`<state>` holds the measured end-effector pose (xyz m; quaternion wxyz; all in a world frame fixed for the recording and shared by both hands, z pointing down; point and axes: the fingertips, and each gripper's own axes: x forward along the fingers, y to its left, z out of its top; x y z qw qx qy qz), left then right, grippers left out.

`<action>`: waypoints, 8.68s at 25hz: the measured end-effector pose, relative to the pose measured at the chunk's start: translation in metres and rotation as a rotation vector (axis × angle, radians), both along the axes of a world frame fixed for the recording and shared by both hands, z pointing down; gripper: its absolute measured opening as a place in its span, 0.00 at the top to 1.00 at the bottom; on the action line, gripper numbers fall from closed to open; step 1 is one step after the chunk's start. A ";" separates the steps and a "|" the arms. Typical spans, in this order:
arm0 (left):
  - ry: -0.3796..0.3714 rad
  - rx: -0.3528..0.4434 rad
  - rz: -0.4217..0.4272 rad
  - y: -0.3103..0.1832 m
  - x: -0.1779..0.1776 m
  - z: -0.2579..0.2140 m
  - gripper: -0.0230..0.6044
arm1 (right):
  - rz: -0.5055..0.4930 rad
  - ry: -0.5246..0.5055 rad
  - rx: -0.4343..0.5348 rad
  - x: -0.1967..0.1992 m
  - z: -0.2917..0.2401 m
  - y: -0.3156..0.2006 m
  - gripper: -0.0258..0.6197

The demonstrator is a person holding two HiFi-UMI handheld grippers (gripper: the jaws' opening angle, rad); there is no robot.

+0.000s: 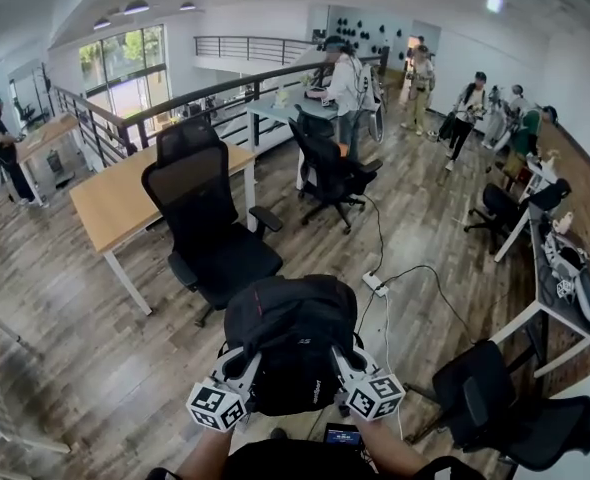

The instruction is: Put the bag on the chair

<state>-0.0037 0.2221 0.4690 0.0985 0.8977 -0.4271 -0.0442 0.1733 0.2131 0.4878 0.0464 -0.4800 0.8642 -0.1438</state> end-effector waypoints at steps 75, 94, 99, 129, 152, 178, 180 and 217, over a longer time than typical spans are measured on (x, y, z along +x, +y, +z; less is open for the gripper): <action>0.109 -0.145 -0.352 -0.654 -0.207 0.061 0.87 | -0.484 0.019 -0.156 -0.225 0.059 -0.728 0.91; 0.212 -0.408 -0.609 -0.702 -0.281 0.224 0.87 | -0.740 0.064 -0.467 -0.318 0.228 -0.797 0.91; 0.240 -0.437 -0.663 -0.717 -0.303 0.255 0.87 | -0.768 0.098 -0.485 -0.341 0.256 -0.817 0.91; 0.056 -0.617 -0.772 -0.843 -0.408 0.342 0.79 | -0.729 0.361 -0.405 -0.428 0.342 -0.952 0.76; 0.079 -0.449 -0.833 -0.781 -0.397 0.258 0.68 | -0.629 0.270 -0.239 -0.362 0.248 -0.935 0.67; -0.097 -0.035 -0.876 -0.605 -0.272 0.017 0.96 | -0.596 0.109 0.218 -0.216 -0.002 -0.769 0.94; -0.112 -0.023 -0.879 -0.599 -0.243 0.015 0.96 | -0.630 0.133 0.226 -0.191 0.003 -0.758 0.94; -0.148 -0.035 -0.987 -0.408 -0.045 0.036 0.96 | -0.630 0.137 0.148 -0.016 0.036 -0.552 0.94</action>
